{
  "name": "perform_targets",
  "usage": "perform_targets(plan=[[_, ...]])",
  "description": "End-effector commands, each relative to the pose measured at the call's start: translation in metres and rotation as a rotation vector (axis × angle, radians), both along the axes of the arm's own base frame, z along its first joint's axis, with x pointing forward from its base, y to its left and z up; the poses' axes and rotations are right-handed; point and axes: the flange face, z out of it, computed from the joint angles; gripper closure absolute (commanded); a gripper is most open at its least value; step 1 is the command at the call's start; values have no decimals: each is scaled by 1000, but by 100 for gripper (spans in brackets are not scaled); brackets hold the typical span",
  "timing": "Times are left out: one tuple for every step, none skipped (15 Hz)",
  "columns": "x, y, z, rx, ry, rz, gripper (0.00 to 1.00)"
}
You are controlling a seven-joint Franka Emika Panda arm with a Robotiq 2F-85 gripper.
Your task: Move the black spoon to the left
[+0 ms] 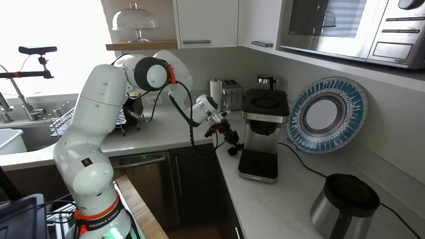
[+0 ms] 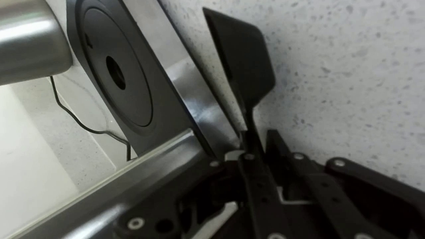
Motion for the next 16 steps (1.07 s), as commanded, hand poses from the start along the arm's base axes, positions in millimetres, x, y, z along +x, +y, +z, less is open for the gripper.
perform_targets(plan=[[-1,-1,0,31,31,-18,97],[-2,3,6,39,40,-22,98],[-4,8,16,58,49,-30,98],[-6,14,25,80,58,-36,98],[-8,20,35,93,51,-45,97],[-11,28,48,103,37,-49,100],[-14,37,60,110,23,-54,100],[-15,44,73,104,0,-50,99],[-19,55,87,98,-8,-49,99],[-23,66,101,88,-12,-41,99],[-27,78,114,76,-28,-29,99],[-32,92,127,71,-34,-8,99],[-39,106,140,62,-38,4,99],[-46,121,154,62,-49,28,99],[-54,138,166,73,-55,49,99],[-61,151,177,80,-61,64,99]])
